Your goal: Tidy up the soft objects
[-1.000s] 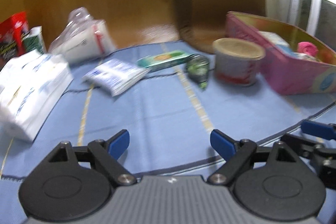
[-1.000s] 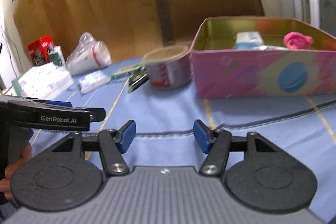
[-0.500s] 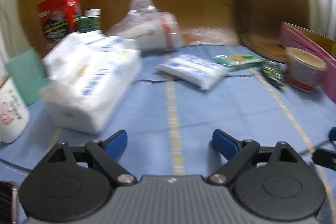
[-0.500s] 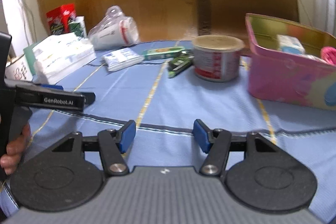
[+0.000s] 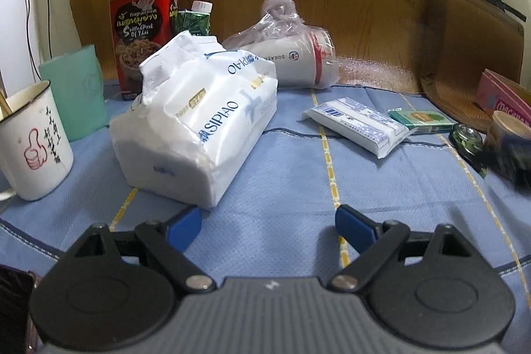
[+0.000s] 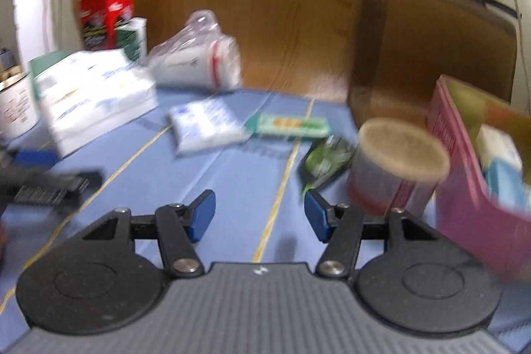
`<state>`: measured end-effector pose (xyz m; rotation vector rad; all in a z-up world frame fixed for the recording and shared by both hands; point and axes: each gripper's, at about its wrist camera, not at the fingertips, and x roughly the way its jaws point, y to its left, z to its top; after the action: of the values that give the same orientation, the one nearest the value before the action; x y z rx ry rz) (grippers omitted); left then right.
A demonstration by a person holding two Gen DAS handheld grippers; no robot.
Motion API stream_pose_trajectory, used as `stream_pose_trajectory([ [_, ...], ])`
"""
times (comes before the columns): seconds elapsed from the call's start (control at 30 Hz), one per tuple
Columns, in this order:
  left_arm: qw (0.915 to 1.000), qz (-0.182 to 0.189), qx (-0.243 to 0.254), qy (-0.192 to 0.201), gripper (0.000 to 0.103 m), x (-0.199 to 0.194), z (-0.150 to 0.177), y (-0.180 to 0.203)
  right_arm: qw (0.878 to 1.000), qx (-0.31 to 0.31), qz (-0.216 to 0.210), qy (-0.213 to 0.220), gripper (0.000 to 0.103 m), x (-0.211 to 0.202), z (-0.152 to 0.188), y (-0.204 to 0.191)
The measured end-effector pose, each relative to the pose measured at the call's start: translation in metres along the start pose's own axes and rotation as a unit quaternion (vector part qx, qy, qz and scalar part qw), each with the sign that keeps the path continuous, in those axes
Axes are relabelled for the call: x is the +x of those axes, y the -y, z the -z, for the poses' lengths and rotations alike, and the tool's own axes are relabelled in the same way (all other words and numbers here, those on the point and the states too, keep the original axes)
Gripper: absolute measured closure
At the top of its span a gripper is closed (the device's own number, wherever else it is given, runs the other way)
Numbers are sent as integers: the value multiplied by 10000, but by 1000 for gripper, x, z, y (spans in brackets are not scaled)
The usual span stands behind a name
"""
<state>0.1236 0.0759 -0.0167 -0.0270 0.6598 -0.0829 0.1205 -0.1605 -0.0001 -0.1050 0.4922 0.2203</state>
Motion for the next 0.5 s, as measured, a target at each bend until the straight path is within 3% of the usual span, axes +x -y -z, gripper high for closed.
stream_pose_trajectory([
  [0.1,10000,39,-80,27,12,-1,1,-2,9996,-221,148,-104,42,28,-38,11],
  [0.23,9998,77,-167,57,12,-3,1,-4,9969,209,-4,-763,41,83,-81,36],
  [0.4,9993,143,-329,102,13,-3,0,-9,9878,916,311,-1220,41,137,-93,54],
  [0.5,9987,211,-437,129,13,-4,-1,-12,9822,1040,384,-1519,41,160,-92,52],
])
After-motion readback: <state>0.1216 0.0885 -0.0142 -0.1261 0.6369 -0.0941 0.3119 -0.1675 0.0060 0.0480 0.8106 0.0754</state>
